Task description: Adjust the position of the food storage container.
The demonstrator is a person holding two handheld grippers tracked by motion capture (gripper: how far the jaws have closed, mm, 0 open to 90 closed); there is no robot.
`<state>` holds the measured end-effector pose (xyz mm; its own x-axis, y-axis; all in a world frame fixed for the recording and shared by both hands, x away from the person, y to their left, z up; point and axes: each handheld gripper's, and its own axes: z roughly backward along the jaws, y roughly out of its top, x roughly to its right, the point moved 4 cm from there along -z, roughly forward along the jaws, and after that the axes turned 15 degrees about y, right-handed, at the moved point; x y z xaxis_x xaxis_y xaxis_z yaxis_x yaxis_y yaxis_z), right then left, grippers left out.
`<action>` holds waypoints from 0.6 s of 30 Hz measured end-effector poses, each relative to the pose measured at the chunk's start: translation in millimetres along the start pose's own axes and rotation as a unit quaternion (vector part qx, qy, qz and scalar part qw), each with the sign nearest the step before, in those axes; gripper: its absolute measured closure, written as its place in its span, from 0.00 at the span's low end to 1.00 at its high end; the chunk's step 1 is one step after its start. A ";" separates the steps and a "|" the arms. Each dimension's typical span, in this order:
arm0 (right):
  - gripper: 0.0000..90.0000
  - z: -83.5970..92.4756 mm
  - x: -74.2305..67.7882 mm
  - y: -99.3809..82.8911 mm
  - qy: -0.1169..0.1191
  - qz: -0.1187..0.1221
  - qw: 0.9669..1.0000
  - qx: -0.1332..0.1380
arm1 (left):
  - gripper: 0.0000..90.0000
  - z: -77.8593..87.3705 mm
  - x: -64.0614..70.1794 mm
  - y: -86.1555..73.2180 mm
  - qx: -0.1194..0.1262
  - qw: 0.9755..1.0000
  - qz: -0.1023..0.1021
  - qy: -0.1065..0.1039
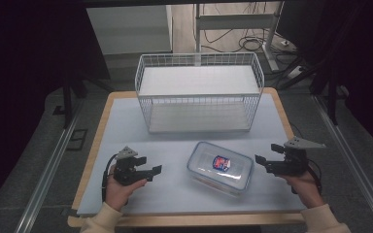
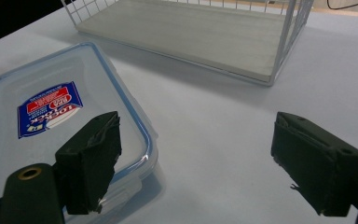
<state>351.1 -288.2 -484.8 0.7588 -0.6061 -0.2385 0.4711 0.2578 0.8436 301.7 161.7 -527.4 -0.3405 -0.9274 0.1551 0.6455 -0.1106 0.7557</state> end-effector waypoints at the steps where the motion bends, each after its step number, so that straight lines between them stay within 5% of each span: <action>1: 0.18 -0.3 0.3 -0.4 0.000 0.000 1.000 -0.001 | 0.24 0.5 -0.6 0.2 0.001 1.000 -0.001 0.000; 18: 0.20 0.7 -11.1 6.2 0.018 -0.010 1.000 0.000 | 0.24 1.2 0.1 0.6 0.000 1.000 0.002 0.002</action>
<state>345.2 -280.5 -476.5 0.7652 -0.5831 -0.2728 0.4864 0.2461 0.8383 301.2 162.0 -526.2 -0.3354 -0.9291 0.1558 0.6470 -0.1070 0.7549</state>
